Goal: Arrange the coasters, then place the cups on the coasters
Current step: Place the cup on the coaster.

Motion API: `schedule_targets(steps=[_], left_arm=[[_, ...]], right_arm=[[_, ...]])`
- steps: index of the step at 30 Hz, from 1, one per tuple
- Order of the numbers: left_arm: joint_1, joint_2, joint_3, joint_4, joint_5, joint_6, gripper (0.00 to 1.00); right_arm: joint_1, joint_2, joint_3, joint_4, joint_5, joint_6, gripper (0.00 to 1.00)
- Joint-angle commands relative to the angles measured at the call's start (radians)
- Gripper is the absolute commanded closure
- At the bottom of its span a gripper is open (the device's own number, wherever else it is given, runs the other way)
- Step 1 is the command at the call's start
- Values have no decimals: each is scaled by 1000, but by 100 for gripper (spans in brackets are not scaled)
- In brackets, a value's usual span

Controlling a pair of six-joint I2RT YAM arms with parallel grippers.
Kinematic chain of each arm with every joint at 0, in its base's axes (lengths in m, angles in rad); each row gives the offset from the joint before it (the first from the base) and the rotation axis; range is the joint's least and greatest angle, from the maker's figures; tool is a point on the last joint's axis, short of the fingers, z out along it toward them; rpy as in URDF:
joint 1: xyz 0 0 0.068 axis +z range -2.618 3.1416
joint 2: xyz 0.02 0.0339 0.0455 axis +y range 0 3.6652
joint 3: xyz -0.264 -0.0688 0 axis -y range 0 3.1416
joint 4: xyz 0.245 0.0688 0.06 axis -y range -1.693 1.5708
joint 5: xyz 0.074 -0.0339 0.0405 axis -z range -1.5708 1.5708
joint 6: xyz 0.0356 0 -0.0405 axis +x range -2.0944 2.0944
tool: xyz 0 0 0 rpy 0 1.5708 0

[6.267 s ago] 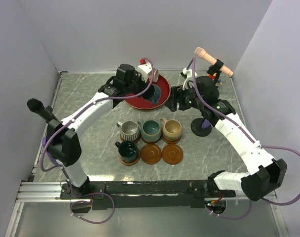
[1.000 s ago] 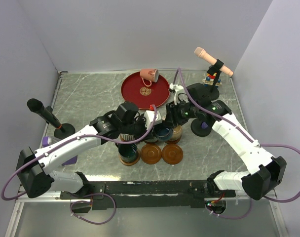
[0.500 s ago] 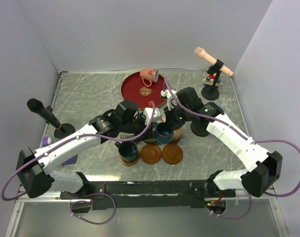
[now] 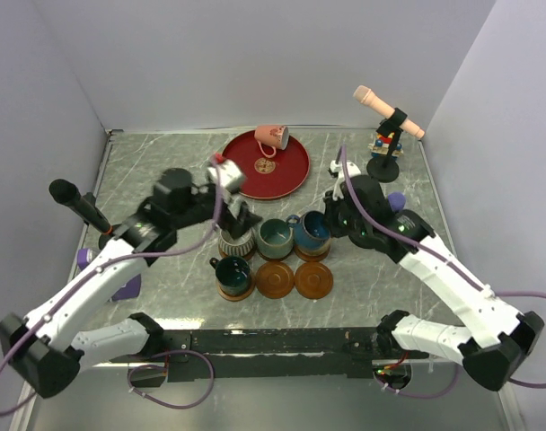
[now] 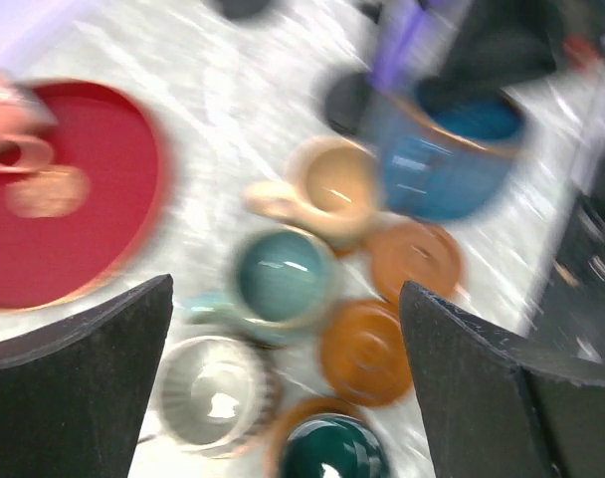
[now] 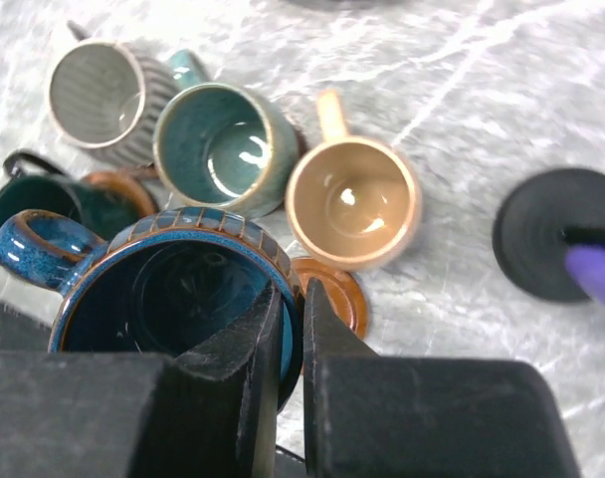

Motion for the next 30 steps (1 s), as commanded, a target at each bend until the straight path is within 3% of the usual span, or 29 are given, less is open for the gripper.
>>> schedule_targets(steps=[1, 8, 13, 17, 21, 30], left_arm=[[142, -91, 0, 151, -35, -120, 1], [335, -65, 71, 147, -386, -346, 3], [426, -81, -30, 233, -356, -426, 3], [449, -47, -38, 207, -336, -425, 3], [449, -62, -59, 217, -323, -428, 3], [449, -79, -61, 214, -324, -416, 3]], right_arm=[[96, -75, -49, 63, 228, 189, 100], [310, -79, -134, 13, 487, 509, 100], [494, 19, -119, -96, 673, 763, 100], [564, 208, -5, -258, 739, 940, 100], [618, 340, 58, -305, 759, 970, 100], [637, 422, 35, -162, 733, 864, 100]])
